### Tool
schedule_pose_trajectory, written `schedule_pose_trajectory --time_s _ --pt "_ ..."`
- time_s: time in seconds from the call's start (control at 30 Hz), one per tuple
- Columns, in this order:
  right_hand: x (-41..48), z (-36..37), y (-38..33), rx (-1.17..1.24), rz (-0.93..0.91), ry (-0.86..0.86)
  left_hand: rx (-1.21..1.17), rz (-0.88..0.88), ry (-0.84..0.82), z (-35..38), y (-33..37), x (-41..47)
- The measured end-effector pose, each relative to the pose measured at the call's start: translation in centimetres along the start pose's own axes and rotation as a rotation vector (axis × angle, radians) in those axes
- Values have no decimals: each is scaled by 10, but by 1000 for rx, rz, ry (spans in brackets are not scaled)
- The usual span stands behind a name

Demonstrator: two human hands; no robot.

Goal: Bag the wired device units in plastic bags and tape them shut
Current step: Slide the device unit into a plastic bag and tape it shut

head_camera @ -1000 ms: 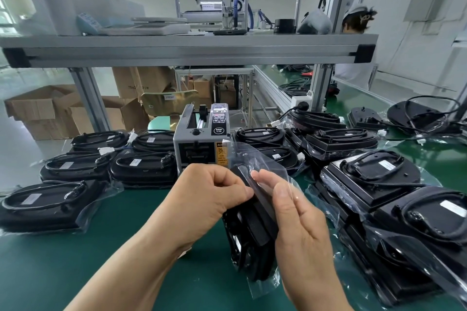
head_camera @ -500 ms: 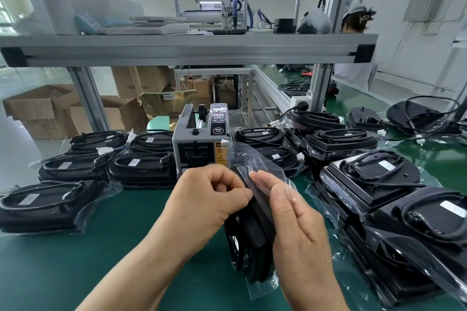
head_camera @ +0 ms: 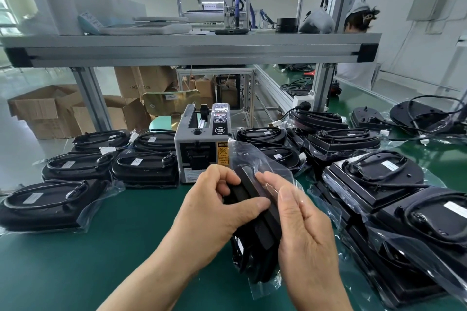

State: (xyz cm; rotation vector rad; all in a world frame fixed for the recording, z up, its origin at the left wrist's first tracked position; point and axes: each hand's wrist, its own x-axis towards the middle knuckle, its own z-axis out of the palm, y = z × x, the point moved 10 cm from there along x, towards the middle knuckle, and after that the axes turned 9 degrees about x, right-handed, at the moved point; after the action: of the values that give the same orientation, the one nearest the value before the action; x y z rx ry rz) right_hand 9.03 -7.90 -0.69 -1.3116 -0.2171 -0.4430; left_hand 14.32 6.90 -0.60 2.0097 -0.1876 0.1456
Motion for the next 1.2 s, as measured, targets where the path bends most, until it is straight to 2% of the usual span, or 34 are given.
schedule_pose_trajectory --time_s 0.17,0.3,0.47,0.53,0.6,0.7,0.87,0.93,1.03,1.1,1.2 --pt "-2 -3 -3 1 -7 19 -260 -99 -121 8 -9 5" --pt "-6 -2 -3 6 8 27 -313 -124 -160 10 -11 5" --pt "-6 -6 3 69 1 37 -234 -115 -111 11 -15 0" --pt "-3 -8 7 75 -56 74 -211 -55 -178 16 -5 -1" --pt "1 -6 10 90 -135 86 -74 44 -126 9 4 5" --pt "7 0 24 160 -151 13 75 114 3 -6 7 11" --pt "-5 1 34 250 -69 -137 -1 125 32 -9 -8 1" --pt "-10 -9 28 102 -66 -103 -32 116 27 -5 -15 -8" --pt "-11 -22 13 -260 -77 -33 39 184 59 4 -14 -23" --pt "-10 -19 11 -349 -47 -54 108 248 78 12 -8 -34" --pt "-10 -16 14 -329 -9 -44 206 343 89 25 -4 -46"
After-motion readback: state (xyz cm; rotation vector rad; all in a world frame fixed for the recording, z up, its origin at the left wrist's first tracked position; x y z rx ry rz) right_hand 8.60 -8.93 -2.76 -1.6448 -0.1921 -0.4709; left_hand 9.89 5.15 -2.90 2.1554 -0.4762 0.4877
